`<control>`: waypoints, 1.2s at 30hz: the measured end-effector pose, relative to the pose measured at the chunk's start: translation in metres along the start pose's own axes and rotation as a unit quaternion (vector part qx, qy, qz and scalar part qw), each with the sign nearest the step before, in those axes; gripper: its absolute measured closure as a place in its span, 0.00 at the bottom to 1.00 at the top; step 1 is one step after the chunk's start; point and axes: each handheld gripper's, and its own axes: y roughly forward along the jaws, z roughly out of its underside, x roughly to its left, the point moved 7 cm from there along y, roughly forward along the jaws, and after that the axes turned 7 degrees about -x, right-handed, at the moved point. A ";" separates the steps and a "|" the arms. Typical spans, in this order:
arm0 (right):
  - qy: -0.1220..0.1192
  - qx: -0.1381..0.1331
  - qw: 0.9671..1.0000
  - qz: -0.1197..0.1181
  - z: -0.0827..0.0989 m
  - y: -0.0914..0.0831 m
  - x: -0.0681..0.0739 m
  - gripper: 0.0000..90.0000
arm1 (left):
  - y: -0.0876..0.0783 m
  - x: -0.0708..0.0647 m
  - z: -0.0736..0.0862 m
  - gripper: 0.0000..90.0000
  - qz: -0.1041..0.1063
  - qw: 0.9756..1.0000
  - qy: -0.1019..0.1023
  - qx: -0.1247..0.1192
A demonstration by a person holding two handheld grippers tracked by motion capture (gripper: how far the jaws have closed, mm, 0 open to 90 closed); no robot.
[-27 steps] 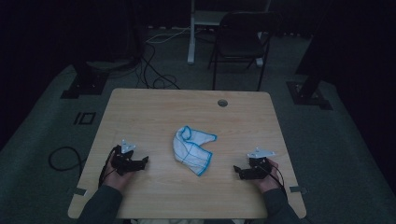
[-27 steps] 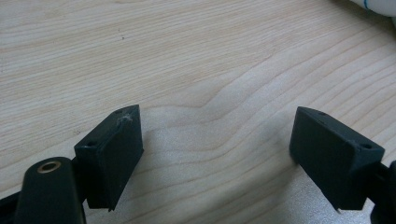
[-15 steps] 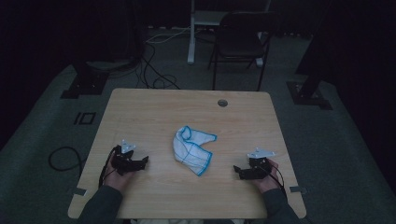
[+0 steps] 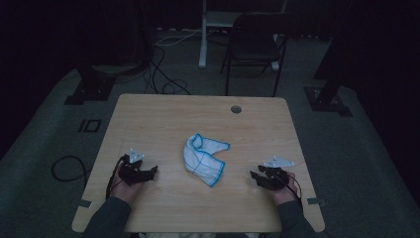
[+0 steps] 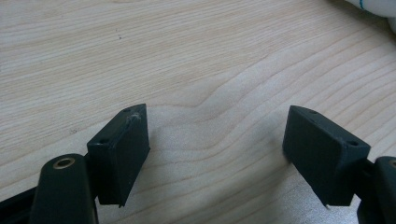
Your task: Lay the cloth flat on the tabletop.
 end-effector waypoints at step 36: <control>-0.024 -0.050 0.998 -0.010 -0.038 0.009 0.034 0.63 | -0.006 -0.052 -0.074 0.65 0.107 0.990 0.075 -0.042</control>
